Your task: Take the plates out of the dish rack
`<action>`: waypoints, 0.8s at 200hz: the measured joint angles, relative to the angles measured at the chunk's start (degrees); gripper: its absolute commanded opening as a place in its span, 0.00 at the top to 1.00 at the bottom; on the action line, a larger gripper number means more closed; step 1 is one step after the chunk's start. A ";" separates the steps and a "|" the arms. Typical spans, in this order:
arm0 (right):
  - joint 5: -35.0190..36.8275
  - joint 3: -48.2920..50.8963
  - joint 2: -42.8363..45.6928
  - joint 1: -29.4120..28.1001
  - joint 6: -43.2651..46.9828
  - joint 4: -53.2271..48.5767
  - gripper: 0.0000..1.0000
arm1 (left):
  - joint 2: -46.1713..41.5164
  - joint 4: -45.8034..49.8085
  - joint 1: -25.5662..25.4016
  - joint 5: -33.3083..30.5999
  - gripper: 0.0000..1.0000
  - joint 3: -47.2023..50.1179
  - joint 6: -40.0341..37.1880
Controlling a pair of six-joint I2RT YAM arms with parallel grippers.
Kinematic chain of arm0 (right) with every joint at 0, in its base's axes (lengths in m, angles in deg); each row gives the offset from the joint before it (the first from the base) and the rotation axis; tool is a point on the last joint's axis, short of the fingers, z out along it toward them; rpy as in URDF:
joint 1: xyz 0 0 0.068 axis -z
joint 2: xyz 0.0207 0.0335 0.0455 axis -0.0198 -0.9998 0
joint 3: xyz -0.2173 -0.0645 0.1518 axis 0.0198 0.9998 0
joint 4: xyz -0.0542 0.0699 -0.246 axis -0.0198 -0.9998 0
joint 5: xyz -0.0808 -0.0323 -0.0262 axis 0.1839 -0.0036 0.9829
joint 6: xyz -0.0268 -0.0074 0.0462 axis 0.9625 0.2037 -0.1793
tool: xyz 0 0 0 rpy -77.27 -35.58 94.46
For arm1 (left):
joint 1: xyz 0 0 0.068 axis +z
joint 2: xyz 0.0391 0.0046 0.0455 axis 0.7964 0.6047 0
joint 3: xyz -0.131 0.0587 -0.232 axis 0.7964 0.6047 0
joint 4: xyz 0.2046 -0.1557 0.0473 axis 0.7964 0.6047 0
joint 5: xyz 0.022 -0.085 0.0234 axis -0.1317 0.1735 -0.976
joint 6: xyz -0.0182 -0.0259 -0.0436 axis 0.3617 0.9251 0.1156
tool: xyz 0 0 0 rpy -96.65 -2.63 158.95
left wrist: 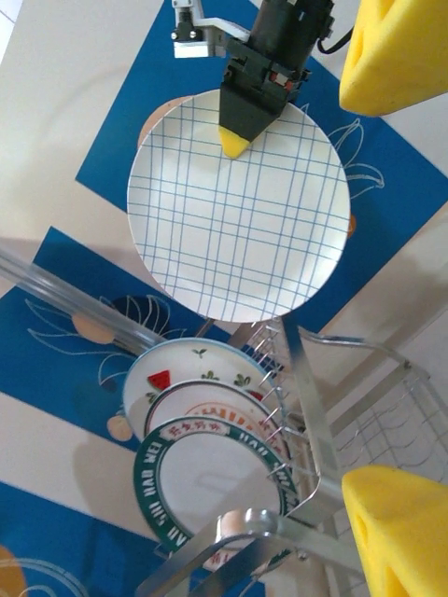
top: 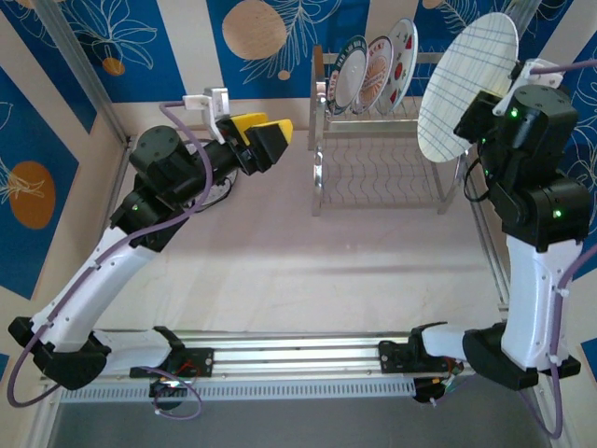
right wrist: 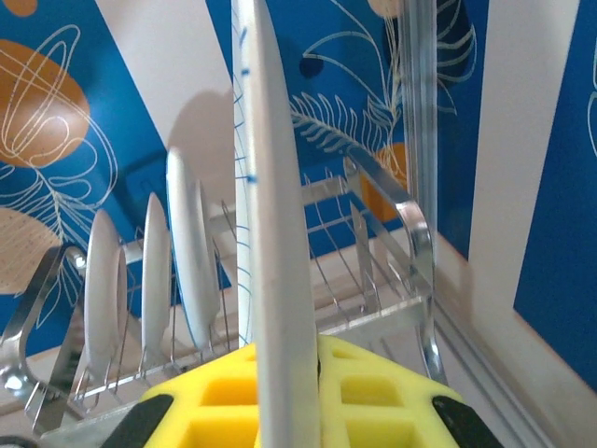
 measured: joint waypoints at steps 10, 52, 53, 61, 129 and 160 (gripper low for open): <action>-0.57 0.63 1.11 0.00 -1.38 -1.60 1.00 | 0.31 -0.52 -0.61 0.09 0.04 0.63 0.63; -3.67 1.57 3.63 0.02 -7.17 -8.07 1.00 | 2.43 -3.30 -3.21 1.68 0.04 5.27 5.86; -3.80 1.62 3.67 0.02 -7.32 -8.15 1.00 | 2.49 -3.37 -3.26 1.70 0.04 5.40 6.03; -4.35 2.08 4.15 0.02 -8.44 -9.03 1.00 | 3.10 -3.91 -3.58 2.03 0.04 6.80 7.52; -11.30 10.80 9.79 0.37 -19.47 -14.12 1.00 | 8.07 -7.82 -5.79 5.31 0.05 17.33 18.93; -16.22 14.99 11.28 1.64 -24.28 -14.71 1.00 | 10.08 -11.15 -6.25 7.08 0.06 21.07 24.70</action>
